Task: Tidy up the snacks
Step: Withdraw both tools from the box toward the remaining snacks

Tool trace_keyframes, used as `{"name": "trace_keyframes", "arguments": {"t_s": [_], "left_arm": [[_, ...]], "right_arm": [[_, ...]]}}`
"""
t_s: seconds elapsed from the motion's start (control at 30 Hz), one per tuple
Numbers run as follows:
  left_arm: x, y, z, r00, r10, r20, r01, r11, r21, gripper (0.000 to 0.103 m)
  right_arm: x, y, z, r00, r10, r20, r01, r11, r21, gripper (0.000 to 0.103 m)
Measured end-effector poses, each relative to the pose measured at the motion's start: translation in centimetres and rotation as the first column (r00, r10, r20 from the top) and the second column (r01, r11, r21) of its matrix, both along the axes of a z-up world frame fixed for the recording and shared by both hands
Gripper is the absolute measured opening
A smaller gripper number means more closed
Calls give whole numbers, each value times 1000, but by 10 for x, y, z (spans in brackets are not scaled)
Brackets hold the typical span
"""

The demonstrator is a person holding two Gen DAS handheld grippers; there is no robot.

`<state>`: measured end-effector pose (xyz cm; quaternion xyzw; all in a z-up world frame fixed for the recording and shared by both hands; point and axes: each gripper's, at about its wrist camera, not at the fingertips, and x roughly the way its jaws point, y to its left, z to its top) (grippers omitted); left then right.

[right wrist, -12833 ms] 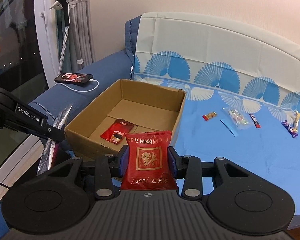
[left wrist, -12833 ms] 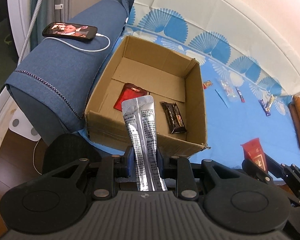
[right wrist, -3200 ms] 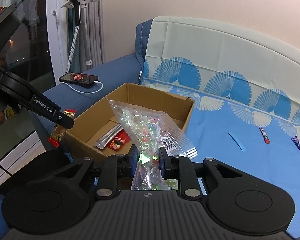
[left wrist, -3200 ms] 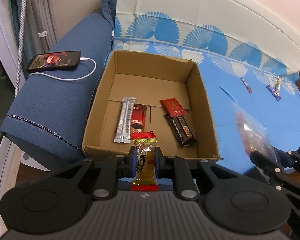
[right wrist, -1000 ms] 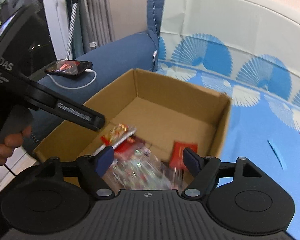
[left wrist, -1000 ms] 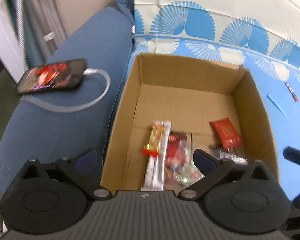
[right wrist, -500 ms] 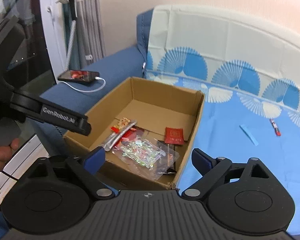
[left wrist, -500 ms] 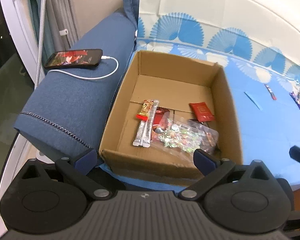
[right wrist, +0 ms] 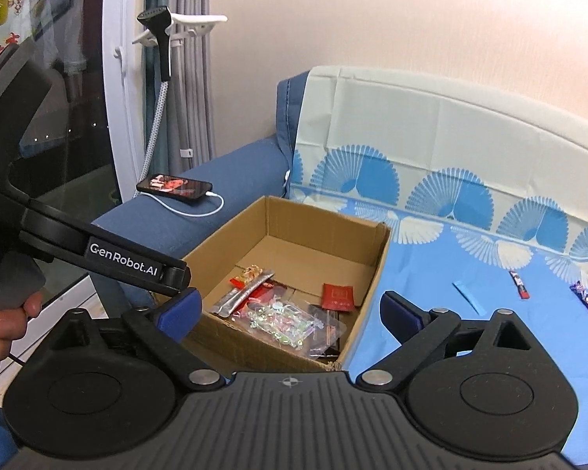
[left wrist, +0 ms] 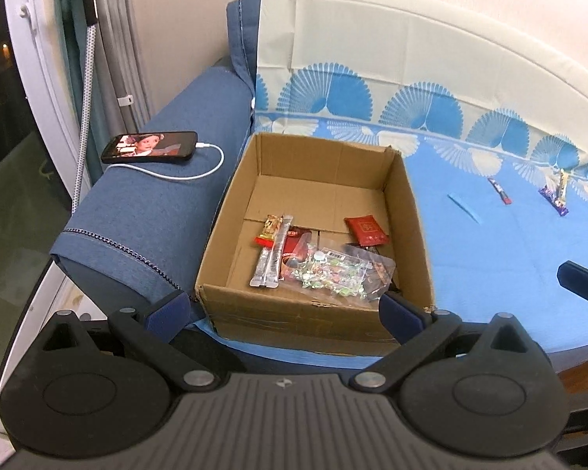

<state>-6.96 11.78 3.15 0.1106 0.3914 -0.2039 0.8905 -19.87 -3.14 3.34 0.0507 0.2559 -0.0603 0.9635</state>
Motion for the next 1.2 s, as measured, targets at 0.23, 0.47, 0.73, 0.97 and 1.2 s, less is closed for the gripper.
{"name": "trace_keyframes", "arguments": {"t_s": [0.23,0.47,0.73,0.97,1.2], "left_arm": [[-9,4,9,1000,-7,26,7,1000,-18,103],[-13,5,11,999,-10,35,11,1000,-23,103],[-12,-3,10,999,-19,30,19,1000,-14,103],[-4,-33,6,999,-50,6,50,999,12,103],[19,-93,-1,992,-101,-79,103,994,23,103]], "right_arm": [[-9,3,4,1000,-3,22,4,1000,-16,99],[-12,6,6,999,-4,31,5,1000,-25,99],[-10,4,4,1000,-10,28,10,1000,-15,100],[-10,-22,-6,998,-69,12,68,997,36,100],[-17,-83,-27,980,-196,-28,198,976,88,100]]}}
